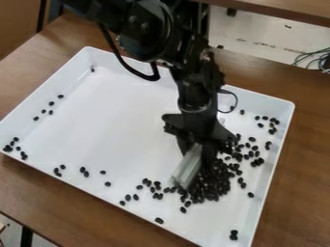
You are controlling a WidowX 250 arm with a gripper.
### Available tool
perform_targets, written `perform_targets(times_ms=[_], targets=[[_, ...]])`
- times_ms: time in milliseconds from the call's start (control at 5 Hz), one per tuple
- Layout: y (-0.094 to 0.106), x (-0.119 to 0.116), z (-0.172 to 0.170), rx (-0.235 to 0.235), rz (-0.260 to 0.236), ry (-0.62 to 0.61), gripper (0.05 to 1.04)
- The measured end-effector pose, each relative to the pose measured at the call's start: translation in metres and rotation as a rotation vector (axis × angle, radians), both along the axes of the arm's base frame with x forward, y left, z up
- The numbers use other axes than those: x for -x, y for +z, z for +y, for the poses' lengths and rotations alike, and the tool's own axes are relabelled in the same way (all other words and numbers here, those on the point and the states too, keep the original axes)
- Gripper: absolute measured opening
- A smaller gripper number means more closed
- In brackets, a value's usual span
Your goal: Sweep into pile
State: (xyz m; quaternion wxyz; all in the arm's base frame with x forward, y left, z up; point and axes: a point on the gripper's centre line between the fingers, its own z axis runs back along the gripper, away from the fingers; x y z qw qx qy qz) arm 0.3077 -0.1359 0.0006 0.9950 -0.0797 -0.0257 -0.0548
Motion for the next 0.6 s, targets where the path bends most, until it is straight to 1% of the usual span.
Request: perform_targets(times_ms=[200, 400, 600], targets=[[0.004, 0.001, -0.001, 0.047, 0.018, 0.060, 0.361], [0.018, -0.001, 0.014, 0.037, -0.005, 0.058, 0.361], [0.020, -0.003, 0.049, -0.038, 0.019, 0.071, 0.361]])
